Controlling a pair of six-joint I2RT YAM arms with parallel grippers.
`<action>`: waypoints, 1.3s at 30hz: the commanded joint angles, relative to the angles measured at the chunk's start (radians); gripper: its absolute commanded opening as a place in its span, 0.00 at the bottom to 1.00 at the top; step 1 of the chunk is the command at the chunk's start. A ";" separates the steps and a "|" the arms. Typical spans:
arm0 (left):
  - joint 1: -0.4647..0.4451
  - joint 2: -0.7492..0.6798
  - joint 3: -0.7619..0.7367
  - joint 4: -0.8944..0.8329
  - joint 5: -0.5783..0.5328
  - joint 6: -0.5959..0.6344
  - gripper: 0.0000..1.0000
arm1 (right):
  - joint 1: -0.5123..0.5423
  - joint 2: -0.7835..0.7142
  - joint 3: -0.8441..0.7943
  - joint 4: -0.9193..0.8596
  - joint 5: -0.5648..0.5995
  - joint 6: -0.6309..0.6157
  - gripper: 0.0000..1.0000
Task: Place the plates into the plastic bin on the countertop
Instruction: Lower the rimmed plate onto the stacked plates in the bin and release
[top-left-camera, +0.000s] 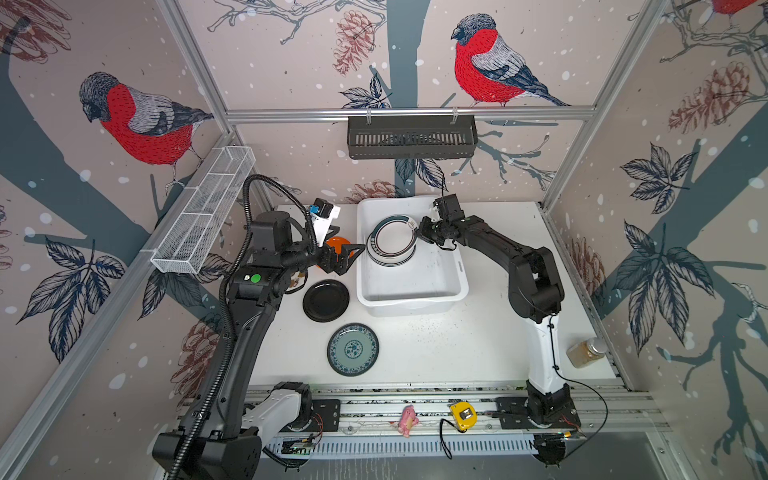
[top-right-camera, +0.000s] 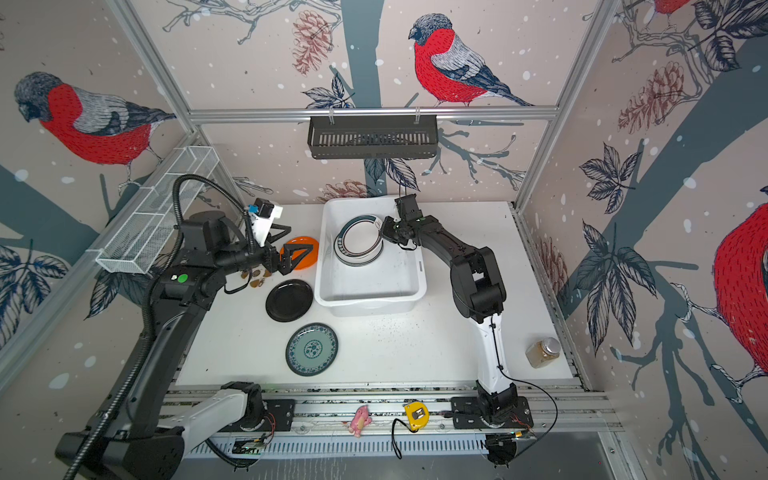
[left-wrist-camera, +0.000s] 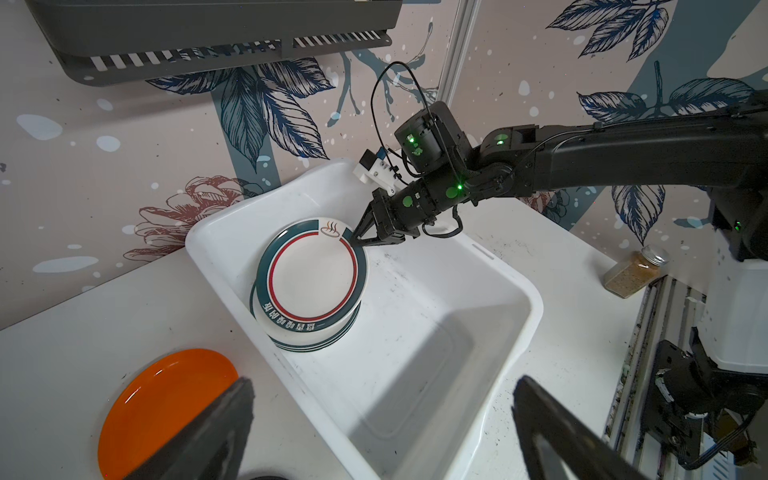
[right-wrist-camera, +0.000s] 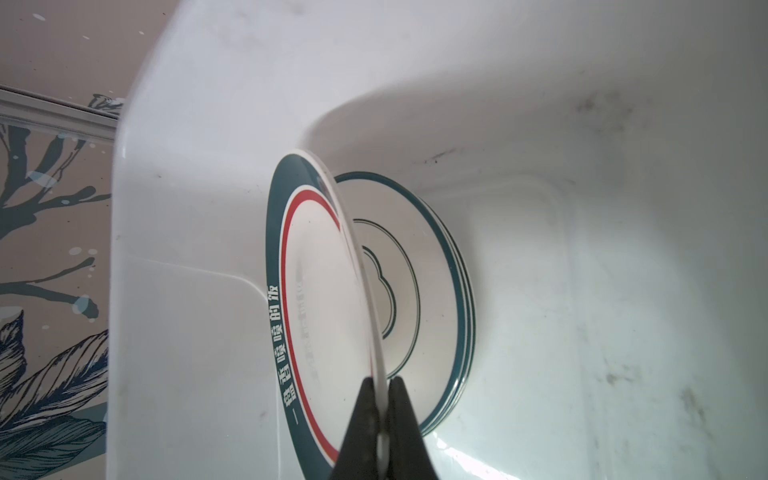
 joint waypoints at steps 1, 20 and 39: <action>0.002 -0.006 -0.002 0.023 0.010 0.013 0.96 | 0.003 0.014 0.012 0.009 -0.005 0.017 0.04; 0.002 -0.021 -0.008 0.020 0.009 0.016 0.96 | 0.014 0.074 0.068 -0.054 0.022 0.012 0.11; 0.001 -0.013 -0.007 0.024 0.017 0.016 0.96 | 0.014 0.104 0.088 -0.096 0.030 0.001 0.22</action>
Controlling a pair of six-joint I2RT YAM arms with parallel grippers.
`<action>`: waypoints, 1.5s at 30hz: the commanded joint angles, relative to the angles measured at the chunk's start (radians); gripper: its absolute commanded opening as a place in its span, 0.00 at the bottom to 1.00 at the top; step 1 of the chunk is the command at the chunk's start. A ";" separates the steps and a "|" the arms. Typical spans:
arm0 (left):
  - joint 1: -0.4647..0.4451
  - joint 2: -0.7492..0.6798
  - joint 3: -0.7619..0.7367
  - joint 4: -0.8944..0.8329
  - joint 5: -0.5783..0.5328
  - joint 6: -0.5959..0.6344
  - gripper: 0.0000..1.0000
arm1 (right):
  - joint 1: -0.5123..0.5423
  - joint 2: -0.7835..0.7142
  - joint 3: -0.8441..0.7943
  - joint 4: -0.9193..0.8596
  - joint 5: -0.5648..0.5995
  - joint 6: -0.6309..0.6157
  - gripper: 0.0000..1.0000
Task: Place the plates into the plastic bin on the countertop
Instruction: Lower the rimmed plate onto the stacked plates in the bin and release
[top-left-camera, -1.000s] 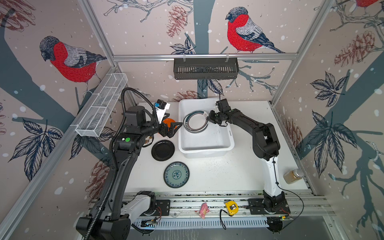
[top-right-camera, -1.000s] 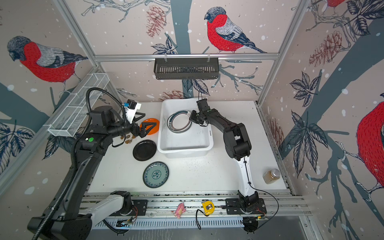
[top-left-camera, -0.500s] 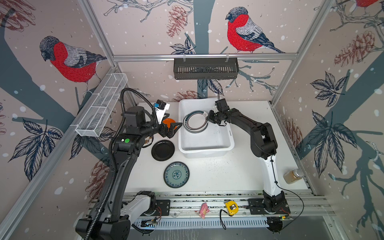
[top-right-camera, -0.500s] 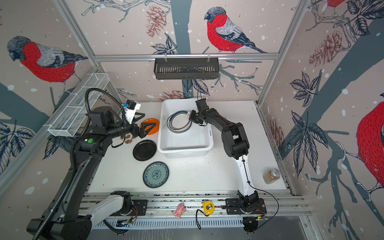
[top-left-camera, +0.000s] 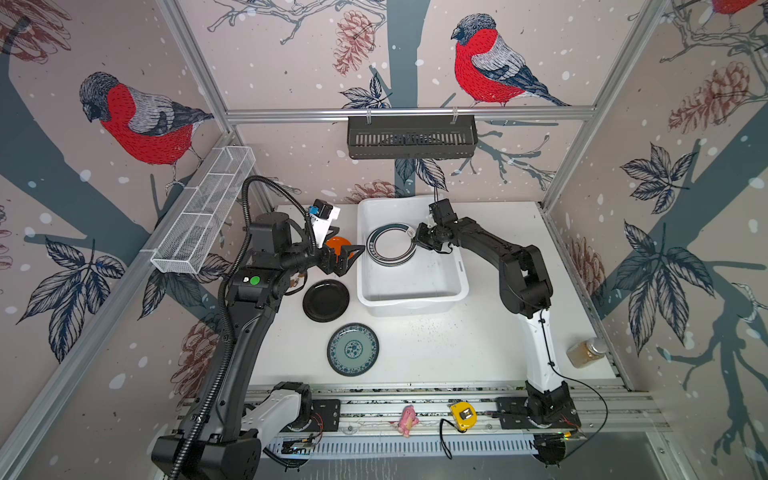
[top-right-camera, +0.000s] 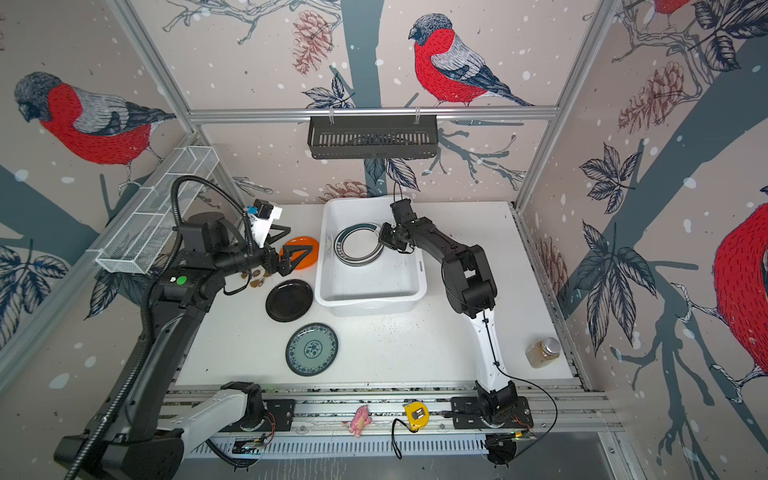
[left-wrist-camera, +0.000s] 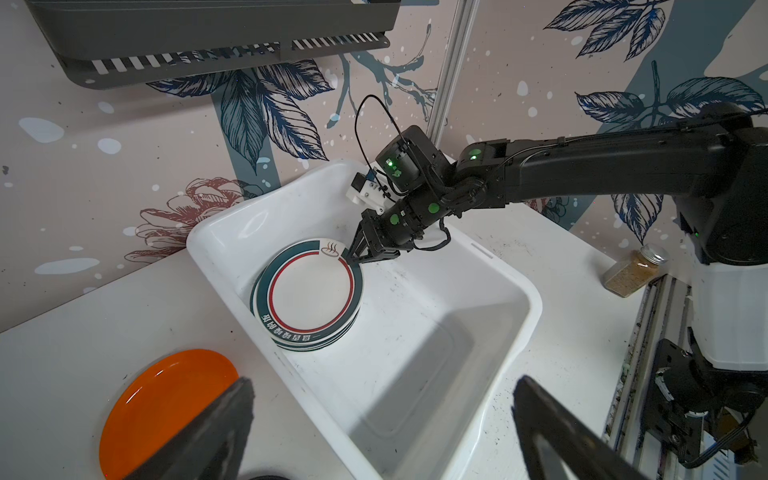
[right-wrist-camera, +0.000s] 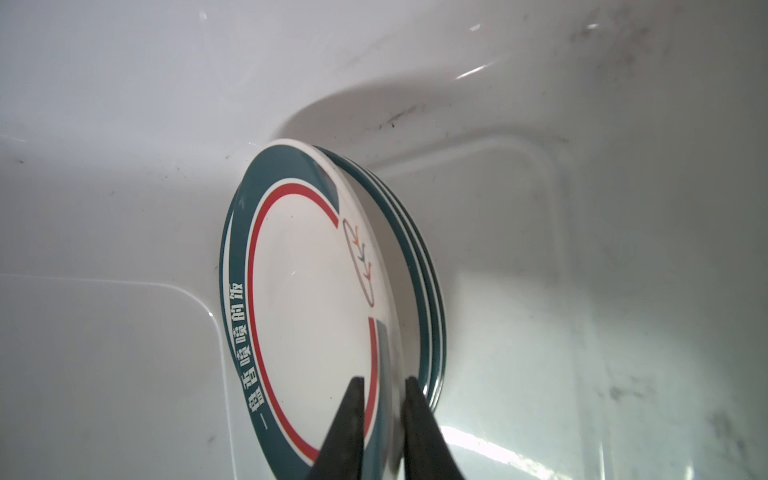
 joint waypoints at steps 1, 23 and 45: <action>0.001 -0.002 -0.001 0.024 0.017 0.016 0.96 | 0.005 0.011 0.019 -0.018 0.006 0.001 0.22; 0.000 -0.010 -0.005 0.024 0.019 0.019 0.96 | 0.020 0.012 0.105 -0.135 0.069 -0.048 0.27; 0.000 0.013 0.021 -0.005 -0.002 0.050 0.97 | 0.251 -0.041 0.059 -0.381 0.043 -0.320 0.21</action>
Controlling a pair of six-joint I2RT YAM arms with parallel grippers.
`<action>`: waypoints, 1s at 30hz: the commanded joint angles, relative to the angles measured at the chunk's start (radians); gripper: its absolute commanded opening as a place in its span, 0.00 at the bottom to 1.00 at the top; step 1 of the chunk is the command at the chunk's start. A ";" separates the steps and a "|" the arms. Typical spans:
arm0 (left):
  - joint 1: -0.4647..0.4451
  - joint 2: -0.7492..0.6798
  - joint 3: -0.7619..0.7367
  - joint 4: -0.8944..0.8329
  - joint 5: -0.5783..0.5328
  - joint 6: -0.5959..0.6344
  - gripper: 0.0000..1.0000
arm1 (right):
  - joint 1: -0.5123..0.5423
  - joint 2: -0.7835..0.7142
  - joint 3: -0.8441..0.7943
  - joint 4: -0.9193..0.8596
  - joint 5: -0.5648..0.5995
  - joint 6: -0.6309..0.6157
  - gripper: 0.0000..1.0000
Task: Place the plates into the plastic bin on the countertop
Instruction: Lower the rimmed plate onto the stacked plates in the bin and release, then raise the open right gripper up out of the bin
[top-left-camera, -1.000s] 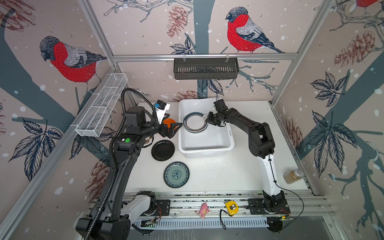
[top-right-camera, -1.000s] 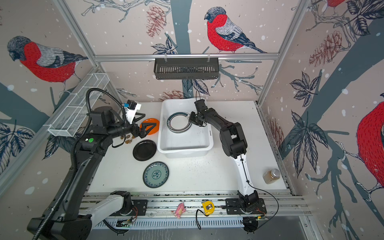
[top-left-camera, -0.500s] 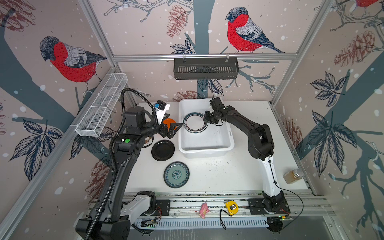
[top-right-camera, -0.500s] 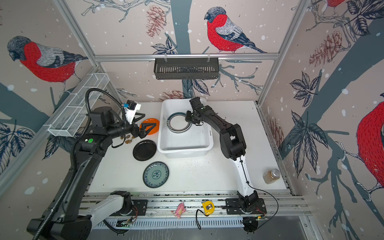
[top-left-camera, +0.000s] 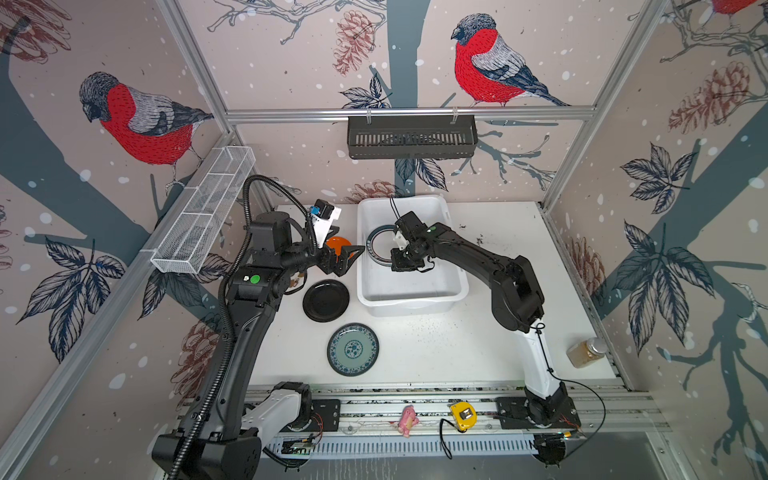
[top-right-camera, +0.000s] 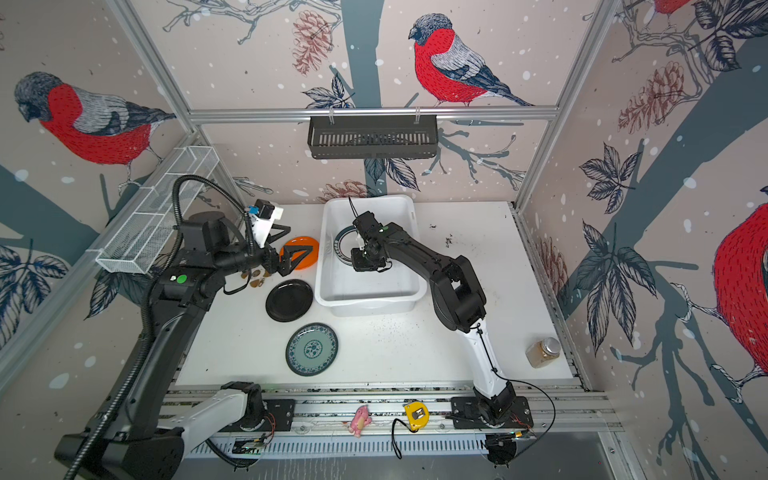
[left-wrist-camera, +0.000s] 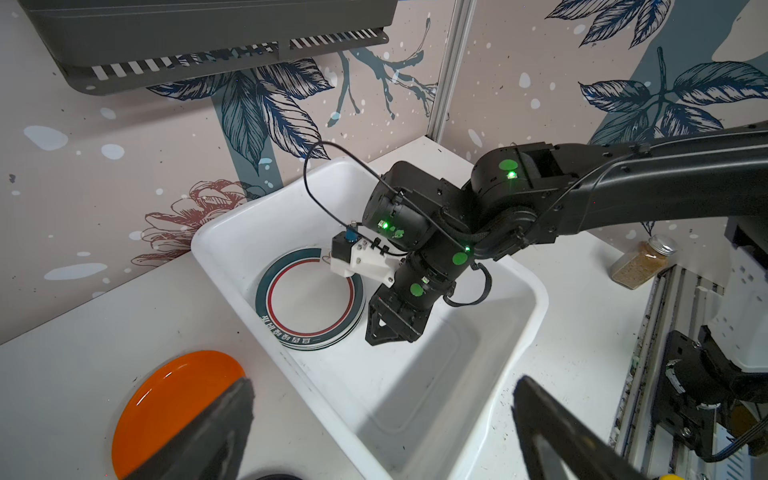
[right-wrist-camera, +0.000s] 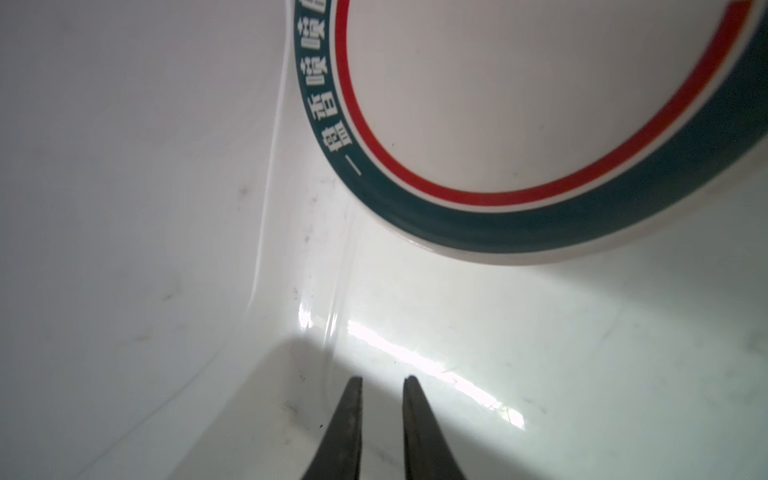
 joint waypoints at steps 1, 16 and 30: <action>0.000 0.003 0.013 0.011 0.003 0.013 0.96 | 0.001 0.027 0.015 -0.030 -0.011 -0.027 0.22; 0.000 0.011 0.010 0.012 0.003 0.011 0.96 | -0.029 0.170 0.101 -0.010 -0.011 -0.015 0.25; 0.000 0.009 0.005 0.017 0.007 0.004 0.96 | -0.065 0.232 0.193 -0.010 0.033 -0.004 0.26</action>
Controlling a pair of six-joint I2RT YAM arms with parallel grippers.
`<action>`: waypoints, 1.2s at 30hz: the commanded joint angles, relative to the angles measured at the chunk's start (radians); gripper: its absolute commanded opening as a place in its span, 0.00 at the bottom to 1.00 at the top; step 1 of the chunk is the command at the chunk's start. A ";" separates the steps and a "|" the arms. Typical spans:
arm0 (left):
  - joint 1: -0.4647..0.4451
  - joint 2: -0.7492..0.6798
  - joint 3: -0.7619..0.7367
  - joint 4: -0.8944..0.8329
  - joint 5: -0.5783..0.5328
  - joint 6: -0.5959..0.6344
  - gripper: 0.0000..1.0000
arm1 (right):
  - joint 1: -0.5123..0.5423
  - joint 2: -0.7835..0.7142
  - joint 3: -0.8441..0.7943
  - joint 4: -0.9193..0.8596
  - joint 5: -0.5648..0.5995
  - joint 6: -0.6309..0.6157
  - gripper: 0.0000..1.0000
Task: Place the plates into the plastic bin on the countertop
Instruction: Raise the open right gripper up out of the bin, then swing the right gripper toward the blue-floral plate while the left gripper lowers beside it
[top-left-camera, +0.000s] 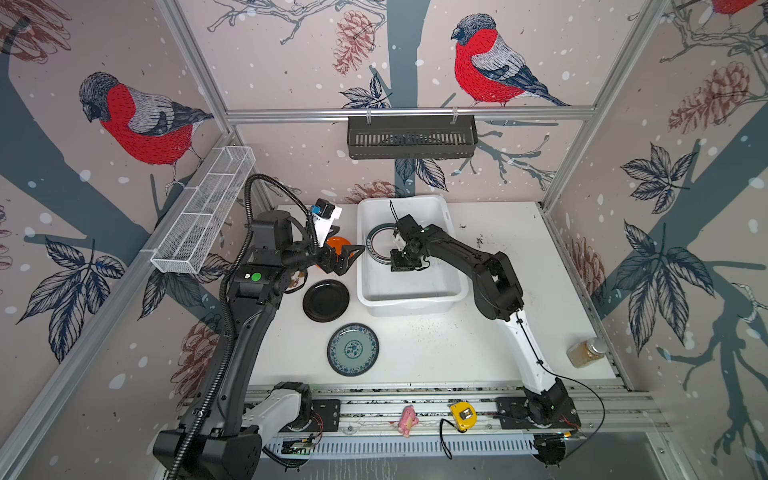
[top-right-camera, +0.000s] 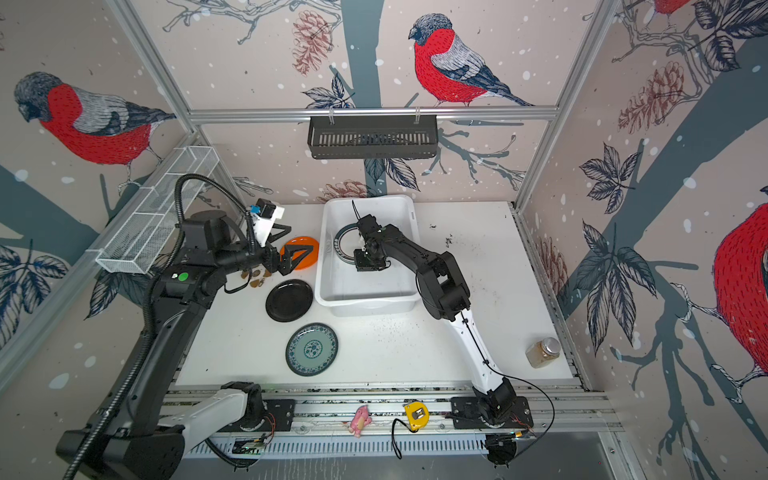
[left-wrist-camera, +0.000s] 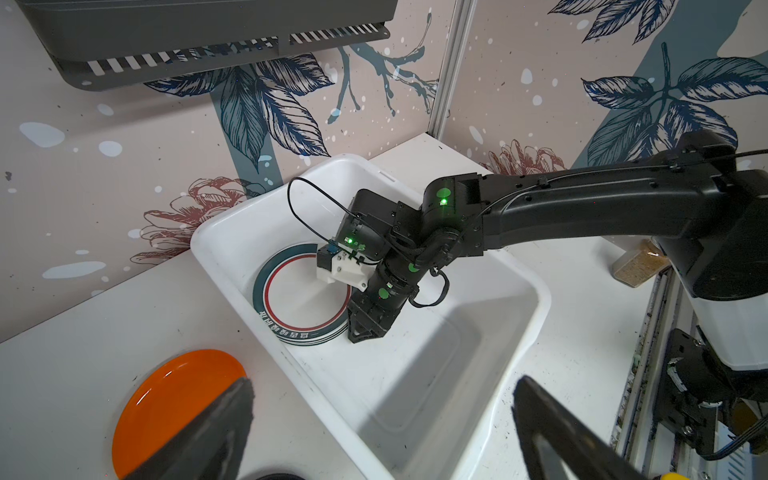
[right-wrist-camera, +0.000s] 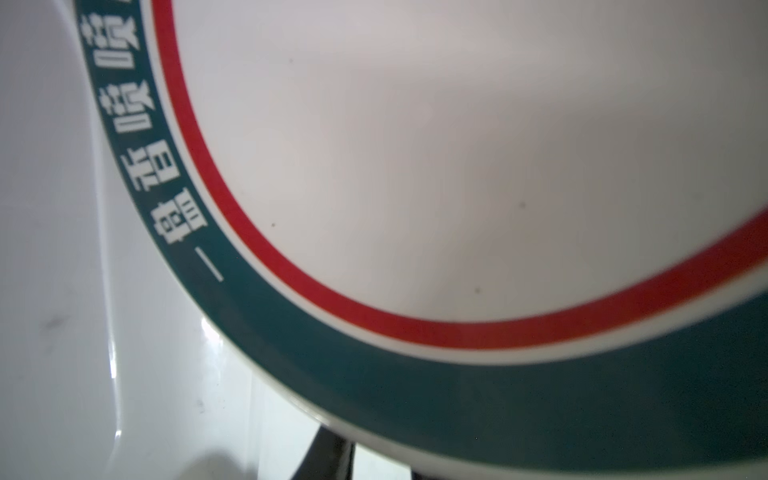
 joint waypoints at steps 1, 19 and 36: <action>0.000 -0.003 -0.001 0.017 0.007 -0.001 0.96 | -0.001 0.013 0.016 -0.008 0.041 -0.003 0.26; 0.000 -0.015 -0.007 0.013 0.000 0.004 0.96 | -0.012 0.006 0.050 -0.029 0.040 -0.009 0.28; 0.001 -0.056 -0.010 -0.100 -0.131 0.104 0.97 | 0.005 -0.212 0.036 -0.090 0.097 -0.045 0.33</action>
